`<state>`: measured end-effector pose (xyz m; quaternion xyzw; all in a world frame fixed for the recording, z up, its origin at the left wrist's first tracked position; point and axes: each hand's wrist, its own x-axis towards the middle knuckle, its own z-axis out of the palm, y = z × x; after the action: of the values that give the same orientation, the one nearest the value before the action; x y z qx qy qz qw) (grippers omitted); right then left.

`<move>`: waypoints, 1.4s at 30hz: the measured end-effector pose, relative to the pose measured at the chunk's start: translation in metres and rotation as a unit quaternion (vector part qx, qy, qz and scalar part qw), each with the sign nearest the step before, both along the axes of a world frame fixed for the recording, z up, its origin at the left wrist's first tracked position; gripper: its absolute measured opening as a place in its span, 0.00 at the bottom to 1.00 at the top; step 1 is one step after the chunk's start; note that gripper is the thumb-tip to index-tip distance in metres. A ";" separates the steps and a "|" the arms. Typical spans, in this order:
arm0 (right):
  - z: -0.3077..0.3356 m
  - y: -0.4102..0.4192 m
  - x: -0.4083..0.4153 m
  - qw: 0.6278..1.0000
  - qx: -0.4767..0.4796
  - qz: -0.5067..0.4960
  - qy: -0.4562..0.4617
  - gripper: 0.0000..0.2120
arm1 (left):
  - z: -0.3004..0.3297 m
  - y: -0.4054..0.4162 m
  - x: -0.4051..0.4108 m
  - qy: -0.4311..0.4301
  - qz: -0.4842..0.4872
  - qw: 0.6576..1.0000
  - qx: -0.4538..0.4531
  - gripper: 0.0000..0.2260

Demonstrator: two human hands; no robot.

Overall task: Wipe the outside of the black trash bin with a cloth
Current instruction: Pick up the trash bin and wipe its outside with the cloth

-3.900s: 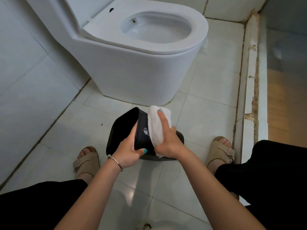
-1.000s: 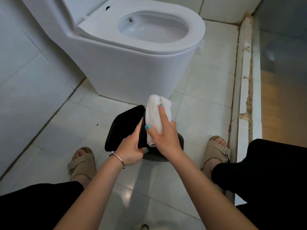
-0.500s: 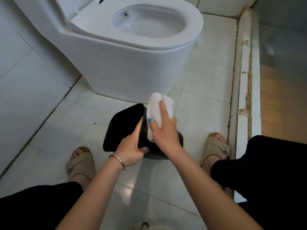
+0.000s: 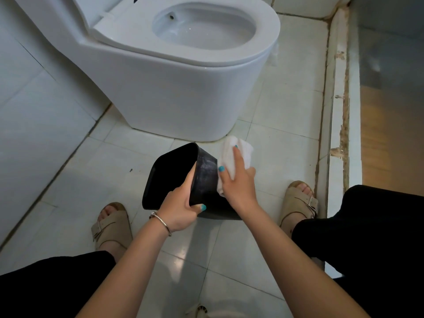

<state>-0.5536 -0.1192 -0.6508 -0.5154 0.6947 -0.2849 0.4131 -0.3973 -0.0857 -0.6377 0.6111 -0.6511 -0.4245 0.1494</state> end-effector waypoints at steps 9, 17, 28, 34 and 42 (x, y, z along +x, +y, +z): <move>0.007 -0.007 0.003 0.996 -0.064 0.051 -0.024 0.26 | 0.000 0.000 0.001 0.018 -0.011 1.000 -0.009 0.46; -0.014 -0.001 -0.013 0.999 0.038 -0.002 0.002 0.27 | -0.004 0.009 0.007 0.022 0.018 1.000 0.013 0.46; 0.008 -0.003 0.006 0.994 -0.086 0.062 -0.036 0.27 | 0.004 0.012 0.000 -0.008 -0.008 1.000 -0.003 0.45; -0.052 0.021 -0.015 0.994 0.107 -0.029 0.009 0.28 | 0.003 0.016 -0.010 -0.222 -0.143 0.964 -0.026 0.47; -0.029 0.000 -0.009 0.976 0.045 -0.134 -0.168 0.26 | 0.015 -0.004 0.018 -0.036 0.027 0.998 -0.039 0.44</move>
<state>-0.5627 -0.1193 -0.6802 -0.3436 0.6903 -0.3887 0.5043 -0.3790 -0.0896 -0.6225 0.6374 -0.6553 -0.3719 0.1613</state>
